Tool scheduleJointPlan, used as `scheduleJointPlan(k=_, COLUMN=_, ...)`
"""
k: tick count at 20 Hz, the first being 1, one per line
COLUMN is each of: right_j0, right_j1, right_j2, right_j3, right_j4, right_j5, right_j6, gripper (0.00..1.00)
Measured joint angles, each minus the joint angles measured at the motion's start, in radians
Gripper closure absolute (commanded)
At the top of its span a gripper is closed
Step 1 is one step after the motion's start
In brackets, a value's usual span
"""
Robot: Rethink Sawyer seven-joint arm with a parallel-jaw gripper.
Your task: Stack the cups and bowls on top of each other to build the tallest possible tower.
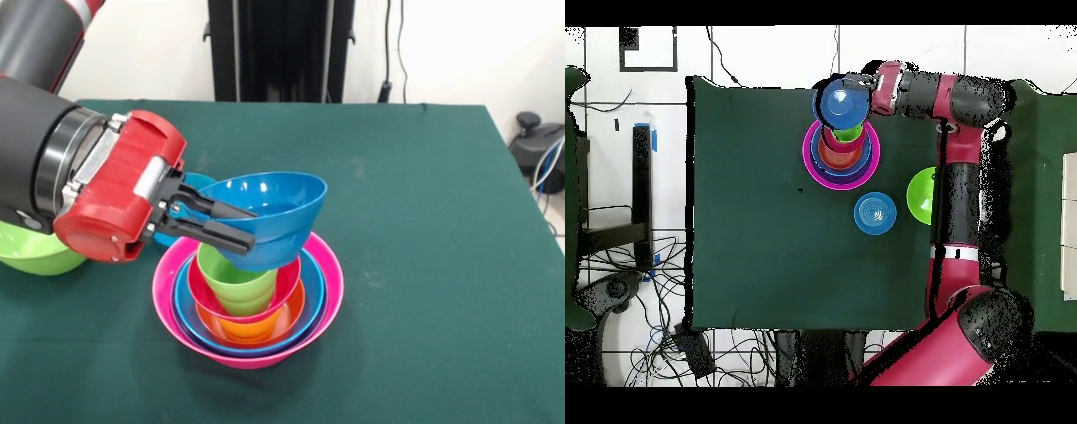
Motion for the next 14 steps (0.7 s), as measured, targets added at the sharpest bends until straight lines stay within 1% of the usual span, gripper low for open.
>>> scheduleJointPlan(k=7, right_j0=0.054, right_j1=0.017, right_j2=-0.013, right_j3=-0.105, right_j4=-0.002, right_j5=0.086, right_j6=-0.020, gripper=1.00)
scheduleJointPlan(k=14, right_j0=0.077, right_j1=0.020, right_j2=-0.019, right_j3=-0.154, right_j4=-0.003, right_j5=0.136, right_j6=-0.020, gripper=1.00)
